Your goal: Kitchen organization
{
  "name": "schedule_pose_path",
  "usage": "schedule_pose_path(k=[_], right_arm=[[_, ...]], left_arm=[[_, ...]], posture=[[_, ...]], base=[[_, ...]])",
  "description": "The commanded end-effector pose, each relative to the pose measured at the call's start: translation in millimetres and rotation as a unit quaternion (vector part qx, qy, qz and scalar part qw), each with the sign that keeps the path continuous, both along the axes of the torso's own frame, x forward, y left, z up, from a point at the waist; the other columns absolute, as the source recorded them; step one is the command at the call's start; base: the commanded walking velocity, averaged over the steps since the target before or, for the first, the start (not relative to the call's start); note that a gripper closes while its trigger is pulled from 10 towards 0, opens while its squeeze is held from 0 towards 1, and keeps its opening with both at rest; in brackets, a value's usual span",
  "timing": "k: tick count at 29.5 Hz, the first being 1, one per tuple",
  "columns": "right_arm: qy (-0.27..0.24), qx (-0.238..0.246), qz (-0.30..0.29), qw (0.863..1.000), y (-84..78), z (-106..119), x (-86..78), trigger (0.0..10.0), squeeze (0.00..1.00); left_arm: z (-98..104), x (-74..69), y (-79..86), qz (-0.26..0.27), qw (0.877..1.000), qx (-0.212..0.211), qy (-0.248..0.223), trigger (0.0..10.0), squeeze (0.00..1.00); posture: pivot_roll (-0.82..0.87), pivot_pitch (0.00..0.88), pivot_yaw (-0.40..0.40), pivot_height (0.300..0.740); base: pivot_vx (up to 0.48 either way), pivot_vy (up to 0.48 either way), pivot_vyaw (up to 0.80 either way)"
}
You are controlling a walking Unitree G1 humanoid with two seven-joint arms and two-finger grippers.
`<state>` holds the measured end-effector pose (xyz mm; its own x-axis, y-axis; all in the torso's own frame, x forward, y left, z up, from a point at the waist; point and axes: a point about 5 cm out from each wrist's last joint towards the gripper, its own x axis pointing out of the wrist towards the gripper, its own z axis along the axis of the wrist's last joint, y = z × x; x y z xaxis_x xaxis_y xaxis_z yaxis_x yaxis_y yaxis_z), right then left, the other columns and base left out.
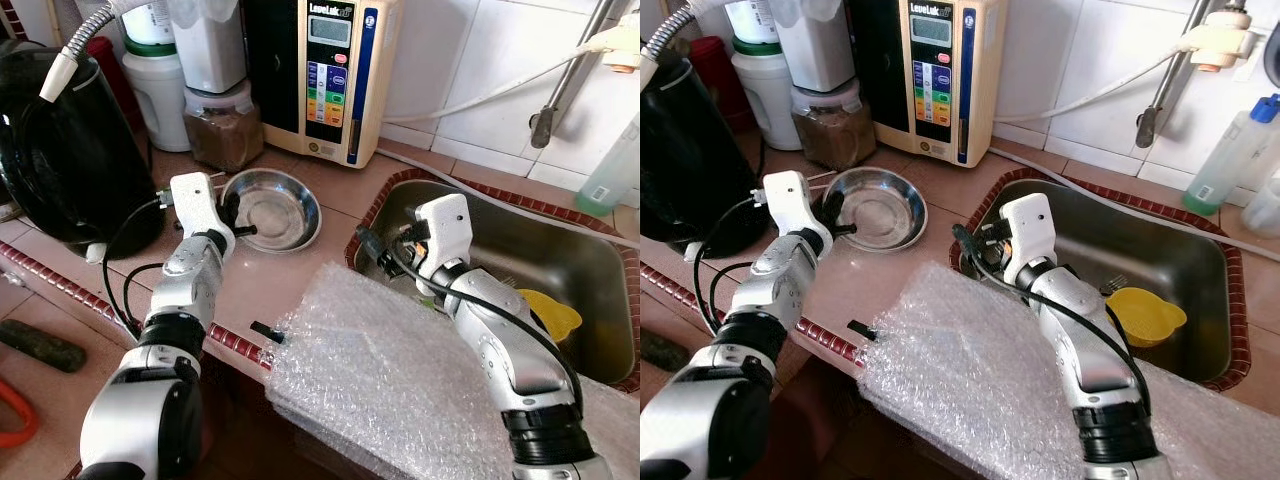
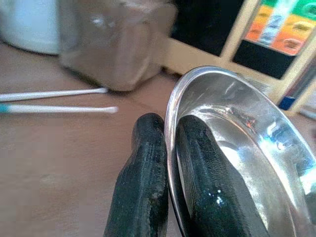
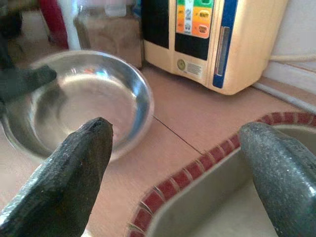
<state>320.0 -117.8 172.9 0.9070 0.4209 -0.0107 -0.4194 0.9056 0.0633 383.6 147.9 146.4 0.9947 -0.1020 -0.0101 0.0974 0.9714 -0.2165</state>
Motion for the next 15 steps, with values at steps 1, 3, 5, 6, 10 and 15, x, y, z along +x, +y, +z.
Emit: schedule_pose_path(k=[1,3,5,6,10,15], right_arm=[[0.024,0.037,-0.022,0.999,-2.4,-4.9,2.0,10.0,0.00],[0.032,0.058,-0.027,0.997,-1.3,-6.1,1.9,10.0,0.00],[0.039,0.066,-0.031,0.997,-0.6,-8.5,1.9,10.0,0.00],[0.039,0.061,-0.032,0.997,-0.8,-9.3,2.2,10.0,0.00],[0.046,0.067,-0.049,0.995,-5.6,-9.6,5.8,10.0,0.00],[0.040,0.092,-0.068,0.993,-9.9,-5.2,10.3,10.0,0.00]], left_arm=[[8.6,-1.5,-6.9,-0.018,0.999,-0.004,-0.038,0.0,0.00],[10.7,-2.2,-8.6,-0.018,0.999,-0.007,-0.050,0.0,0.00],[14.3,-2.4,-10.5,-0.017,0.998,-0.010,-0.066,0.0,0.00],[17.7,-2.4,-11.7,-0.020,0.997,-0.009,-0.078,0.0,0.00],[22.8,-4.1,-14.8,-0.028,0.995,0.007,-0.100,0.0,0.00],[29.0,-5.8,-15.9,-0.035,0.991,-0.008,-0.127,0.0,0.00]], posture=[[0.03,0.000,-0.017,0.740],[0.03,0.000,-0.018,0.740],[0.03,0.000,-0.019,0.740],[0.02,0.000,-0.019,0.740],[0.02,0.000,-0.019,0.740],[0.03,0.000,-0.022,0.740]], base=[[0.000,0.000,0.00],[0.000,0.000,0.00],[0.000,0.000,0.00],[0.000,0.000,0.00],[0.000,0.000,0.00],[0.000,0.000,0.00]])
